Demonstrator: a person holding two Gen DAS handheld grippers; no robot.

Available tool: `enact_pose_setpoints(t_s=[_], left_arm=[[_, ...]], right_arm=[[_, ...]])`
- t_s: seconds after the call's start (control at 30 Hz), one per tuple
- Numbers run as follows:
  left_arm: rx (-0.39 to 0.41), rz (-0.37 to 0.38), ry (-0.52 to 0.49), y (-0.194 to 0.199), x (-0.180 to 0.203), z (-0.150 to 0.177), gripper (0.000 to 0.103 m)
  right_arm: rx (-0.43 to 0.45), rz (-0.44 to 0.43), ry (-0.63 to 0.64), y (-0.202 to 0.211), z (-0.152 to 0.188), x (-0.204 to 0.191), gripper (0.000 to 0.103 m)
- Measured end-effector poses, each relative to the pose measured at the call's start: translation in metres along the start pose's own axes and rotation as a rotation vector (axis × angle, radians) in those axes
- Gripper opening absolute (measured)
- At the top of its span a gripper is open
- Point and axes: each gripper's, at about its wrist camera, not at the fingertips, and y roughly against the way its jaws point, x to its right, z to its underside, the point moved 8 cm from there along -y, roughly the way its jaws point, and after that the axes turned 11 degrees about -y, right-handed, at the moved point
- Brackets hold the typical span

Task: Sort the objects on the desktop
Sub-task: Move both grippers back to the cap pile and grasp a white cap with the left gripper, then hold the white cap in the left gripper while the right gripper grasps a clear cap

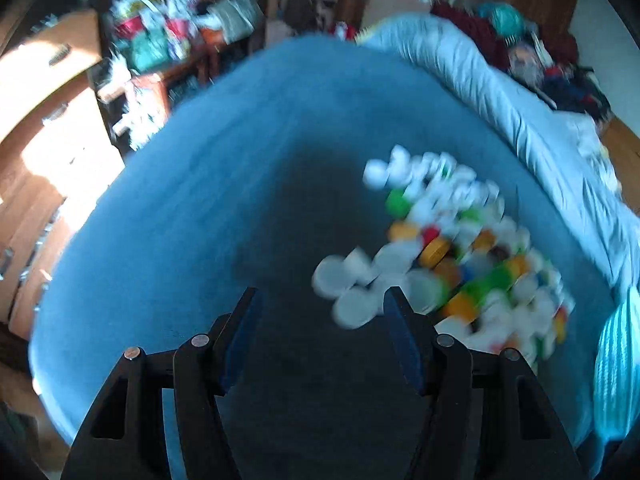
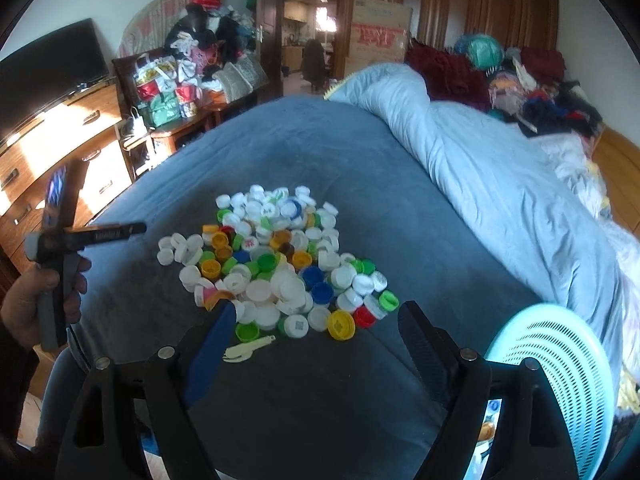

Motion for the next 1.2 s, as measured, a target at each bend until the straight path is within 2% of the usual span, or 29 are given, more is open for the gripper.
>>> enact_pose_setpoints(t_s=[0.1,0.23,0.3,0.37,0.43,0.47,0.57,0.67,0.77,0.8,0.83,0.9,0.97,1.13,1.2], left_arm=[[-0.022,0.025,-0.042,-0.020,-0.005,0.002,0.056],[-0.025,0.038,-0.137,-0.032,0.008,-0.002,0.056],[-0.025,0.051,-0.153,-0.036,0.015,-0.002,0.056],[-0.059,0.045,-0.157,-0.044,0.015,-0.001,0.055],[-0.076,0.071,-0.143,-0.040,0.021,0.004,0.049],[-0.058,0.081,-0.137,-0.034,0.025,0.004,0.049],[-0.039,0.038,-0.131,-0.027,0.031,0.009,0.049],[-0.086,0.021,-0.131,-0.044,0.035,0.019,0.049],[-0.054,-0.006,-0.130,-0.046,0.037,0.017,0.049],[-0.048,-0.014,-0.124,-0.047,0.036,0.016,0.046],[-0.050,-0.031,-0.116,-0.050,0.033,0.016,0.035],[-0.050,-0.041,-0.097,-0.052,0.029,0.017,0.025],[-0.040,-0.026,-0.065,-0.046,0.023,0.017,0.025],[0.001,-0.038,-0.012,-0.018,0.004,0.021,0.025],[0.015,-0.044,0.007,-0.010,-0.004,0.021,0.025]], right_arm=[[-0.030,-0.009,-0.009,-0.015,0.006,-0.001,0.087],[-0.048,-0.022,-0.007,-0.028,0.007,-0.005,0.087],[-0.048,-0.024,-0.012,-0.032,0.006,-0.004,0.087],[-0.059,-0.023,-0.023,-0.036,0.007,0.000,0.087],[-0.070,-0.025,-0.031,-0.040,0.008,0.001,0.087],[-0.070,-0.028,-0.032,-0.041,0.008,0.001,0.087],[-0.075,-0.036,-0.035,-0.045,0.010,-0.001,0.087],[-0.086,-0.046,-0.032,-0.049,0.014,-0.004,0.087],[-0.078,-0.049,-0.027,-0.048,0.013,-0.004,0.087],[-0.078,-0.047,-0.028,-0.049,0.014,-0.003,0.087],[-0.080,-0.045,-0.033,-0.049,0.014,0.000,0.087],[-0.094,-0.050,-0.051,-0.052,0.016,0.004,0.084],[-0.103,-0.061,-0.067,-0.054,0.019,0.009,0.076],[-0.104,-0.110,-0.102,-0.062,0.020,0.008,0.076],[-0.127,-0.176,-0.121,-0.071,0.019,-0.004,0.076]])
